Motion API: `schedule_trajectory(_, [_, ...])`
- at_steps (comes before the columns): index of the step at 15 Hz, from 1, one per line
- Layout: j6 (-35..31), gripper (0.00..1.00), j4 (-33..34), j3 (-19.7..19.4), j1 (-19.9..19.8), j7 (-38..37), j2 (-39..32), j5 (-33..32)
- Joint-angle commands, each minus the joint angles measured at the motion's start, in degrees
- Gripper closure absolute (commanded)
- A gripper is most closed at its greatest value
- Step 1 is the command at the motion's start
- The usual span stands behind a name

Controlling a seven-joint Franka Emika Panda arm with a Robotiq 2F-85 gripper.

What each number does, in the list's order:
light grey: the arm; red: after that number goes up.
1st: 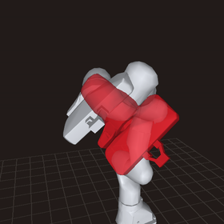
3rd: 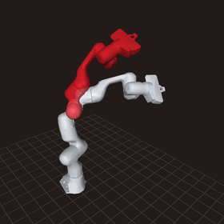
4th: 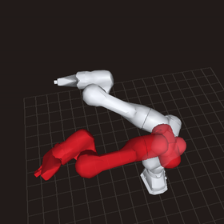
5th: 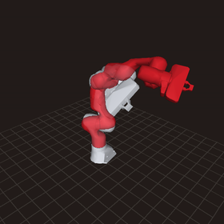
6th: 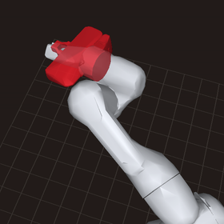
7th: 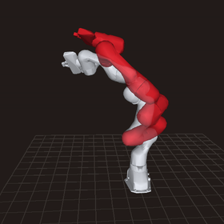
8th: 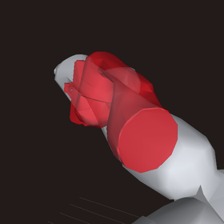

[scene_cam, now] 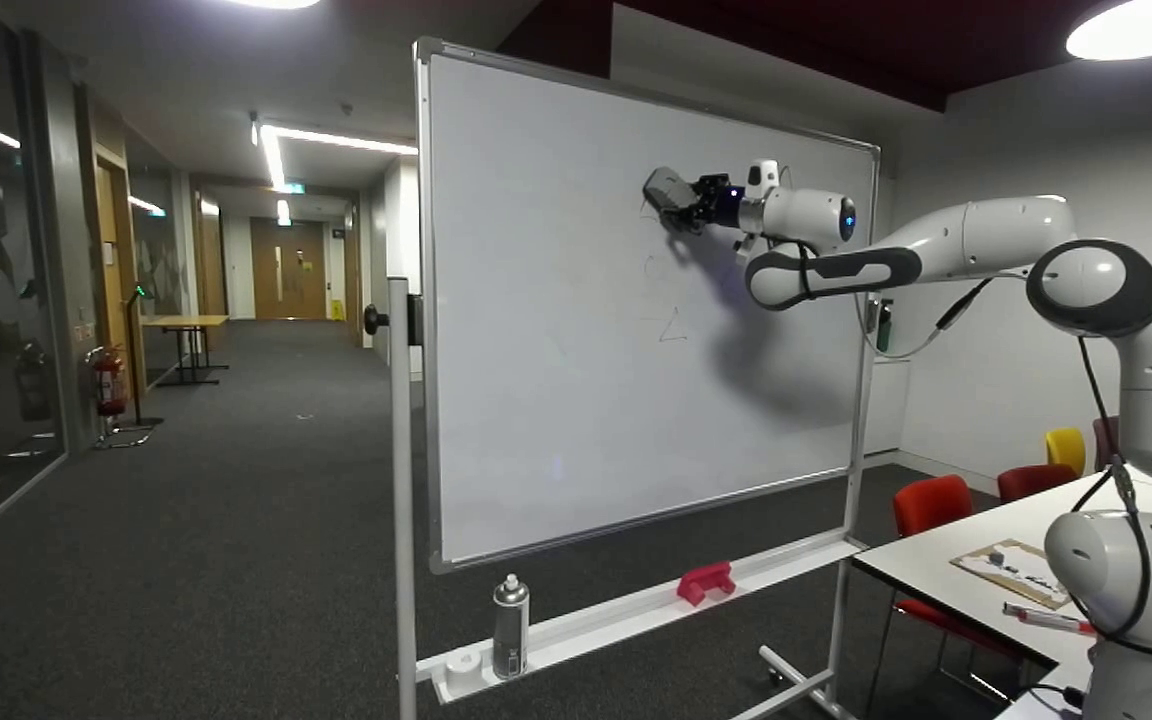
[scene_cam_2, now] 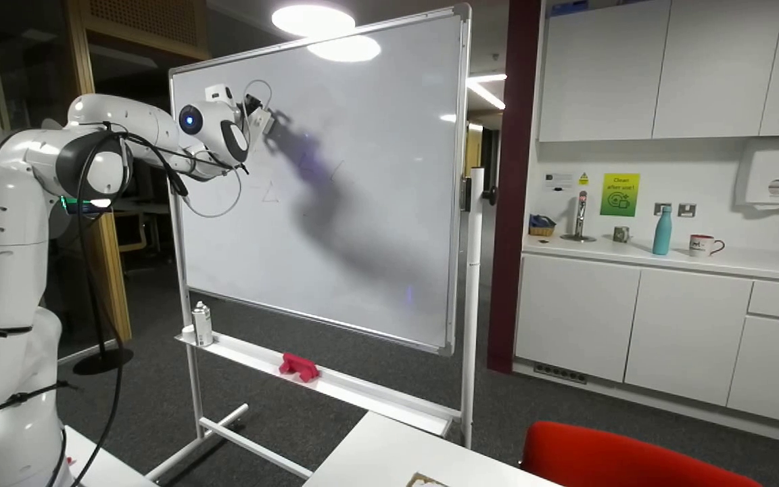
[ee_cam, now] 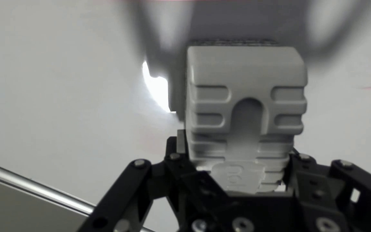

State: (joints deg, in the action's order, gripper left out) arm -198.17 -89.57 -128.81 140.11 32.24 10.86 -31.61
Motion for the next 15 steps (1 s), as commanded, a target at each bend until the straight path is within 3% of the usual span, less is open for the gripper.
schedule_trajectory(1, [0.0,0.65,-1.4,-5.1,6.0,6.0,-0.4,2.3])
schedule_trajectory(6, [0.0,0.65,-3.1,-11.6,13.4,9.1,-0.7,3.0])
schedule_trajectory(7, [0.1,0.65,-4.3,-7.5,9.6,9.6,-0.9,2.7])
schedule_trajectory(15, [0.1,0.65,-8.6,-6.8,9.8,13.7,-1.6,4.4])
